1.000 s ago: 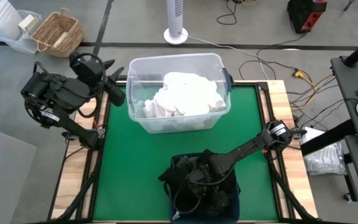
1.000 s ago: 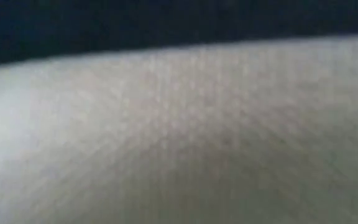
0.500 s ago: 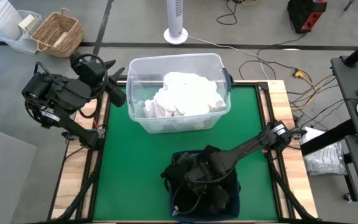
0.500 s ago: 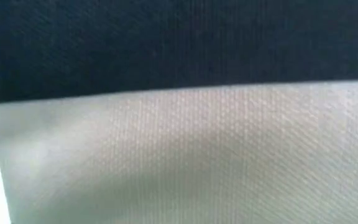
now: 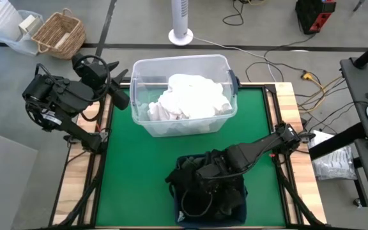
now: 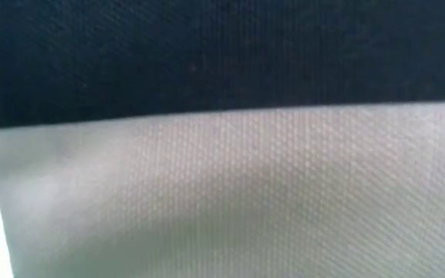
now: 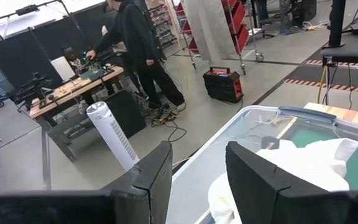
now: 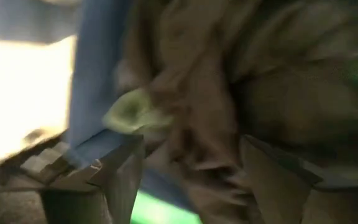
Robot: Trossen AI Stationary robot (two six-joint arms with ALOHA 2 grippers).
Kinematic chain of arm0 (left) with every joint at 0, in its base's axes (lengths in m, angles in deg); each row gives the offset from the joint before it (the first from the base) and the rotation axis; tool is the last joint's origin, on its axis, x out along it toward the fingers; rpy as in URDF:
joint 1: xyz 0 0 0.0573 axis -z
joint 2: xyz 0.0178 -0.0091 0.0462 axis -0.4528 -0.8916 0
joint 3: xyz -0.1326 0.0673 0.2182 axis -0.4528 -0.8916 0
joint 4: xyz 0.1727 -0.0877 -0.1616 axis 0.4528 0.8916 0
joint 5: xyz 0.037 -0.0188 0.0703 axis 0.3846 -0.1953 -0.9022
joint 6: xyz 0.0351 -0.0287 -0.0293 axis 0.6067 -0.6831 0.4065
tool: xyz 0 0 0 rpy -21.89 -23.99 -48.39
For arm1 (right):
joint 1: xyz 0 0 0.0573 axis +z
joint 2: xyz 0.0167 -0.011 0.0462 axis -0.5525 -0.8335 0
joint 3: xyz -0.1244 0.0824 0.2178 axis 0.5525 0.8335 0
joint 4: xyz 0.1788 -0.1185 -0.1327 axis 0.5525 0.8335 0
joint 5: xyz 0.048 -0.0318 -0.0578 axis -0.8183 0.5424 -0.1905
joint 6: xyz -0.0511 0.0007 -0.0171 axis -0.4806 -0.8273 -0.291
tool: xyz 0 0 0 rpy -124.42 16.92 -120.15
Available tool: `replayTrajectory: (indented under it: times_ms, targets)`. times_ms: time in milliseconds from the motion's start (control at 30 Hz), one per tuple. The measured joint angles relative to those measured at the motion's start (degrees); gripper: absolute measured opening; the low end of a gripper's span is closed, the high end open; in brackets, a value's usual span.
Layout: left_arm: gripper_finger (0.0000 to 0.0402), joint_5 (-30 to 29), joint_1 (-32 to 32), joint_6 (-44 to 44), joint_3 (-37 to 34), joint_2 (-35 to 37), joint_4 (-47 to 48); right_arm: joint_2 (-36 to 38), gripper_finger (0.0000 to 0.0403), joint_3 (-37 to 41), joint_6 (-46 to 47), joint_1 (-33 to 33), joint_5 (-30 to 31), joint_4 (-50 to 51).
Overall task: Sort clothes
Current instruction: Put the black shirt into the blue laundry bin
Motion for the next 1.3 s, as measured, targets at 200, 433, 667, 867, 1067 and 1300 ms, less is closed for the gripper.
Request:
replayTrajectory:
  times_ms: [200, 433, 667, 867, 1067, 1300]
  targets:
    - [0.0130, 1.7, 0.0, -0.3, 0.0, 0.0, 0.0, 0.1, 0.0171, -5.4, -1.1, -0.7, 20.2, -2.2]
    - [0.0130, 1.7, 0.0, -0.3, 0.0, 0.0, 0.0, 0.2, 0.0022, -2.7, -4.7, -3.8, 24.8, -16.6]
    - [0.0130, 1.7, 0.0, -0.3, 0.0, 0.1, 0.8, 0.2, 0.0009, 7.2, -6.9, -4.0, 16.6, -33.1]
    - [0.0130, 1.7, 0.0, -0.3, 0.0, 0.1, 1.1, 0.1, 0.0009, 16.1, -3.0, -4.4, 11.7, -36.9]
    - [0.0130, 1.7, 0.0, -0.3, 0.0, 0.1, 1.2, 0.0, 0.0009, 22.7, 2.2, -6.0, 0.3, -45.2]
    - [0.0130, 1.9, 0.0, -0.3, 0.0, 0.1, 1.2, 0.0, 0.0009, 28.5, 1.7, -6.7, -0.8, -50.1]
